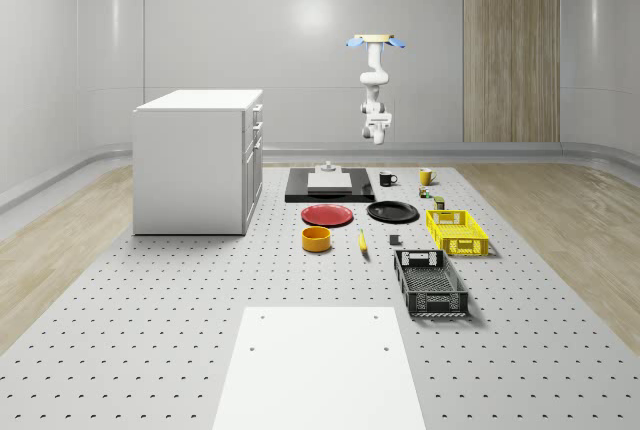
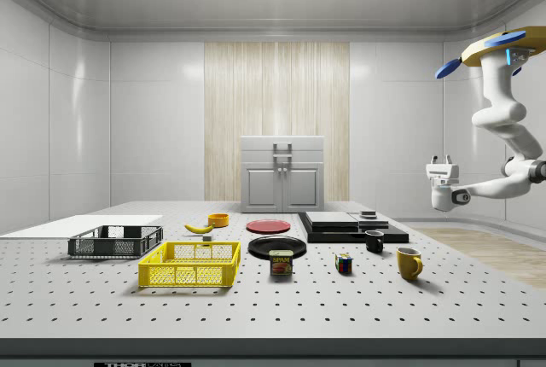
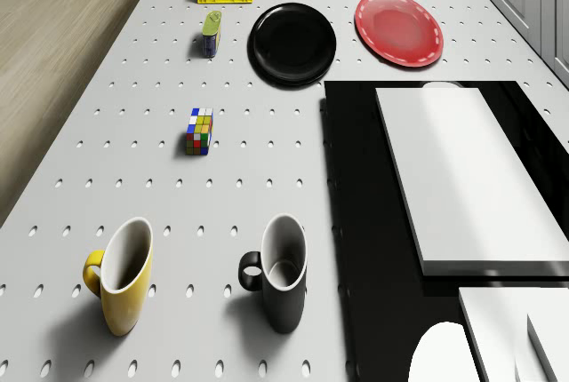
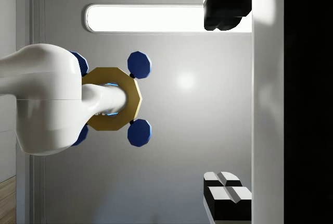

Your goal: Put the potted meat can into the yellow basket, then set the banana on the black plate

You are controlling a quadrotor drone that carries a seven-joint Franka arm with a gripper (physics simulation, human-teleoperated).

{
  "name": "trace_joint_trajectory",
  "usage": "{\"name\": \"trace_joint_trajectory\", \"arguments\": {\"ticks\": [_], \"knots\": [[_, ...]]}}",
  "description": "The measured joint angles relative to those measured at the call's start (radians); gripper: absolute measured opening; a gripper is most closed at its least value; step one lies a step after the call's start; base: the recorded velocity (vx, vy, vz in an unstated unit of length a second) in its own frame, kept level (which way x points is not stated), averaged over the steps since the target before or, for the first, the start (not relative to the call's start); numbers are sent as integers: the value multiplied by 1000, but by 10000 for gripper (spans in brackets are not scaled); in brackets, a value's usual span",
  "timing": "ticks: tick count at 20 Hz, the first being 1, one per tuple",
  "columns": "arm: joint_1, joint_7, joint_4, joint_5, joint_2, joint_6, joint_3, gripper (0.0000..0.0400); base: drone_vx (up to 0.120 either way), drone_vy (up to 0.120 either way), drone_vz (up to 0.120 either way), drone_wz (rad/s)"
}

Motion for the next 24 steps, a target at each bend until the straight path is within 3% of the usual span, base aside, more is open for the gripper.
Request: {"name": "trace_joint_trajectory", "arguments": {"ticks": [7, 17, 24], "knots": [[-2, -1, 72, 1, 27, -39, 1, 400, 0, 0, 0, 0], [-3, -1, 89, 1, 31, -45, 2, 400, 0, 0, 0, 0], [-4, -2, 88, 1, 29, -41, 3, 400, 80, 120, 0, 0]]}}
